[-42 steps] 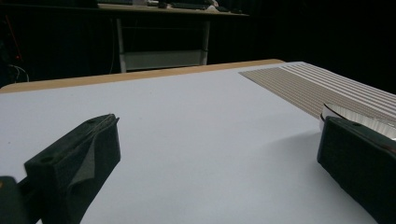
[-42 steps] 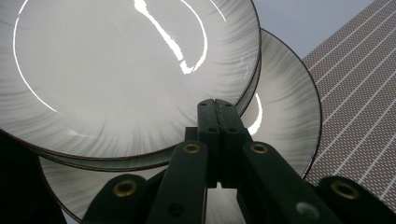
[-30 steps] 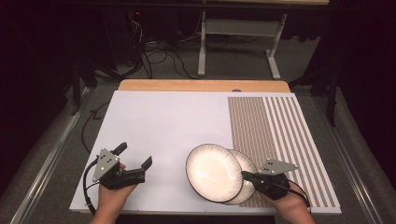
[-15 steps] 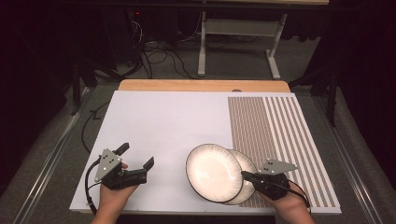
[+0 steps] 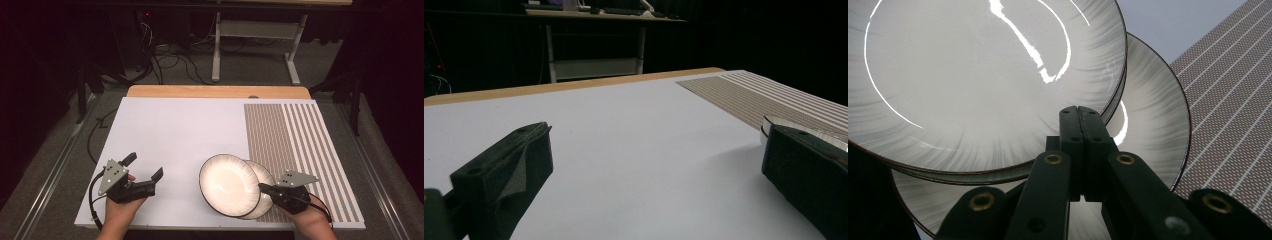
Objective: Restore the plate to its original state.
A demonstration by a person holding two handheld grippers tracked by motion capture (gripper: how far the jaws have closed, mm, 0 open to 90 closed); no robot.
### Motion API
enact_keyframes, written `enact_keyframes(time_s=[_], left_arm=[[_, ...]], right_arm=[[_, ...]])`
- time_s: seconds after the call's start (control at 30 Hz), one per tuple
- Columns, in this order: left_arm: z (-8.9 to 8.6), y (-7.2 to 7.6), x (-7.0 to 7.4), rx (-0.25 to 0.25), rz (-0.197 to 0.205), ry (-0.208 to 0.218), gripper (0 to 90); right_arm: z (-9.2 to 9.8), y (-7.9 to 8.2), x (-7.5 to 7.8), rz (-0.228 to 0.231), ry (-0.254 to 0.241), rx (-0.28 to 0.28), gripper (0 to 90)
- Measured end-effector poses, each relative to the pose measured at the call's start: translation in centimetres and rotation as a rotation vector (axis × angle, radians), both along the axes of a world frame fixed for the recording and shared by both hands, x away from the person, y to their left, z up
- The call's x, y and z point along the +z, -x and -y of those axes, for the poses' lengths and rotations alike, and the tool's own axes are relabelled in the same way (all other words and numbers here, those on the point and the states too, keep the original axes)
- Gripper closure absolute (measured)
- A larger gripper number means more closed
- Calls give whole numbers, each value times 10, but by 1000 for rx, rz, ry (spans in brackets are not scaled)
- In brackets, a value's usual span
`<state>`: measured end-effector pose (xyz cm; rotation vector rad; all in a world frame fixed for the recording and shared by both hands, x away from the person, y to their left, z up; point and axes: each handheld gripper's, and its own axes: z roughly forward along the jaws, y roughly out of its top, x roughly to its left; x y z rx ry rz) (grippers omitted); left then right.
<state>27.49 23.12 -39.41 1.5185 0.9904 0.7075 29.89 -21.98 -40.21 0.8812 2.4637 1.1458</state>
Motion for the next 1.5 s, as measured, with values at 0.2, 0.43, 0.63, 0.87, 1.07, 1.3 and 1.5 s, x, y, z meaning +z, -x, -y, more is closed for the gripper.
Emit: enact_keyframes(time_s=[0.2,0.43,0.63,0.87,1.07,1.3,1.5], left_arm=[[3,0,0,-2,-1,-3,6],[3,2,-1,-6,-3,-6,6],[2,2,0,-7,6,-5,6],[3,2,0,-14,8,-11,6],[3,2,0,-15,7,-10,6],[4,2,0,-18,6,-15,6],[3,2,-1,-18,3,-13,6]], right_arm=[[1,0,0,2,-1,-2,900],[3,0,1,0,0,-21,900],[3,0,1,5,5,-19,900],[3,0,1,6,6,-21,900],[3,0,1,11,12,-17,900],[4,0,1,7,13,-20,900],[5,-1,0,5,11,-28,900]])
